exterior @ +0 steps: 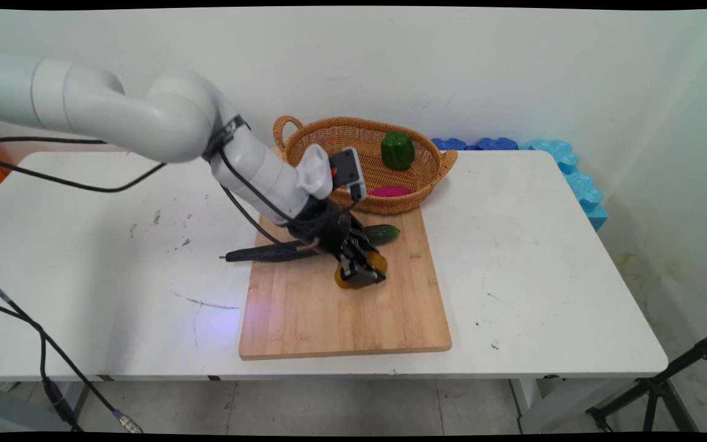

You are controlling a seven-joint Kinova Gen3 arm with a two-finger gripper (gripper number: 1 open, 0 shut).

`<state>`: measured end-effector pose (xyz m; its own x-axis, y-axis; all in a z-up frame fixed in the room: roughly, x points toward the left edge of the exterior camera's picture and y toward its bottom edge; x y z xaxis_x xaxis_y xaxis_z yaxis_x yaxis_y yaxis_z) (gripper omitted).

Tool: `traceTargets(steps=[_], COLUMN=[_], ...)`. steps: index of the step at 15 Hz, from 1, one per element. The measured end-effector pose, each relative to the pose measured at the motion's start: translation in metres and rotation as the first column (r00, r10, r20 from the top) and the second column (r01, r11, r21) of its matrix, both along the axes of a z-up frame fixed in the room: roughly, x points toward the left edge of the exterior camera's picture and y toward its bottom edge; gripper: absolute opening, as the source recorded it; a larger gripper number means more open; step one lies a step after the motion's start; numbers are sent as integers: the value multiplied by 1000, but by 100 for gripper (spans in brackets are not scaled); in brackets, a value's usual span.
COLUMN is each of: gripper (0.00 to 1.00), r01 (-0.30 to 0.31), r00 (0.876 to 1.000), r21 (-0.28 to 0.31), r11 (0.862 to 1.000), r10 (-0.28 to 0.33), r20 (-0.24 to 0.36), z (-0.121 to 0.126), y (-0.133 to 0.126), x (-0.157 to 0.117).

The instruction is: Place the picked object on the cutting board

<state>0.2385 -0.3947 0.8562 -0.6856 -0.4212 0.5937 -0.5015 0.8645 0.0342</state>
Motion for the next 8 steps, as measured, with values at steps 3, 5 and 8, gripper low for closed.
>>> traceTargets(steps=[3, 5, 8], gripper=[0, 100, 100], r01=[-2, 0, 3], r00=[1000, 1000, 1000], r21=[5, 5, 4], r11=[1000, 1000, 1000], r10=[2, 0, -3], r20=[-2, -4, -6], z=[-19, -30, -39], y=[1, 2, 3], x=[-4, -6, -8])
